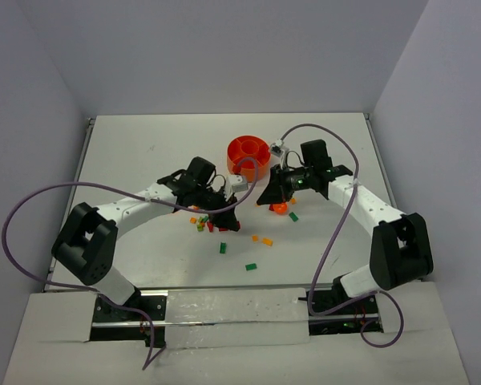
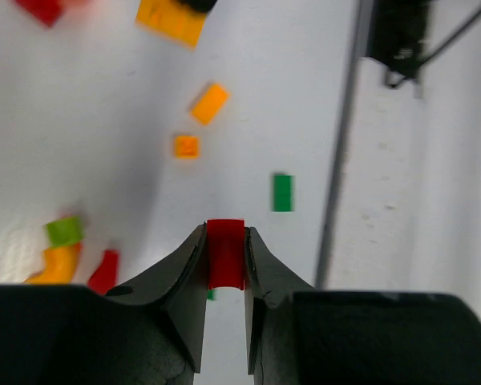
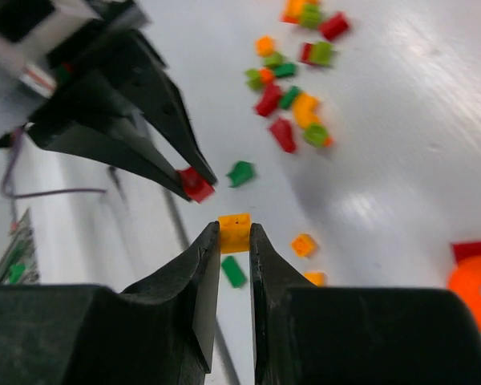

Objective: Sort the legos into containers by color

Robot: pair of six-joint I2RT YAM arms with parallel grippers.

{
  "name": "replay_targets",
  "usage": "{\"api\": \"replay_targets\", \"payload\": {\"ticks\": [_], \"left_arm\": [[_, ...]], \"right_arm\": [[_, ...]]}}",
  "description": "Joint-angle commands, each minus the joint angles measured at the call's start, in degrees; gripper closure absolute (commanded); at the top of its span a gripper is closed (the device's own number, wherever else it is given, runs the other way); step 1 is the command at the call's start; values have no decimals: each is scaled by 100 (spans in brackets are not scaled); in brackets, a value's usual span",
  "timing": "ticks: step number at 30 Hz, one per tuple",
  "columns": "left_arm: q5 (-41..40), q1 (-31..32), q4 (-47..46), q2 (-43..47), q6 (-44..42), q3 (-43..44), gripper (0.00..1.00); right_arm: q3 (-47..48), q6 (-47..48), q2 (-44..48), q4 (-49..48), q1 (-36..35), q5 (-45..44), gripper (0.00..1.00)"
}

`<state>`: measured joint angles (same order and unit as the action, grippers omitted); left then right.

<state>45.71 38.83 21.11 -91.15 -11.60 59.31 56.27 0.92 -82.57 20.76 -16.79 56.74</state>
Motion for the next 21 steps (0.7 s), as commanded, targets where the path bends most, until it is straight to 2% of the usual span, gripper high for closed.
{"api": "replay_targets", "payload": {"ticks": [1, 5, 8, 14, 21], "left_arm": [[-1850, -44, -802, 299, 81, -300, 100], [-2736, -64, -630, 130, -258, -328, 97], [-2908, -146, -449, -36, -417, -354, 93], [-3197, -400, -267, 42, -750, -739, 88], [-3181, -609, -138, -2, -1069, -784, 88]], "right_arm": [[-99, 283, -23, 124, 176, -1294, 100], [-29, 498, -132, 347, 185, -2375, 100], [43, 641, -295, 529, 176, -2898, 100], [128, 725, -625, 692, 176, -3498, 100], [255, 750, -1000, 710, 159, -3722, 100]]}}
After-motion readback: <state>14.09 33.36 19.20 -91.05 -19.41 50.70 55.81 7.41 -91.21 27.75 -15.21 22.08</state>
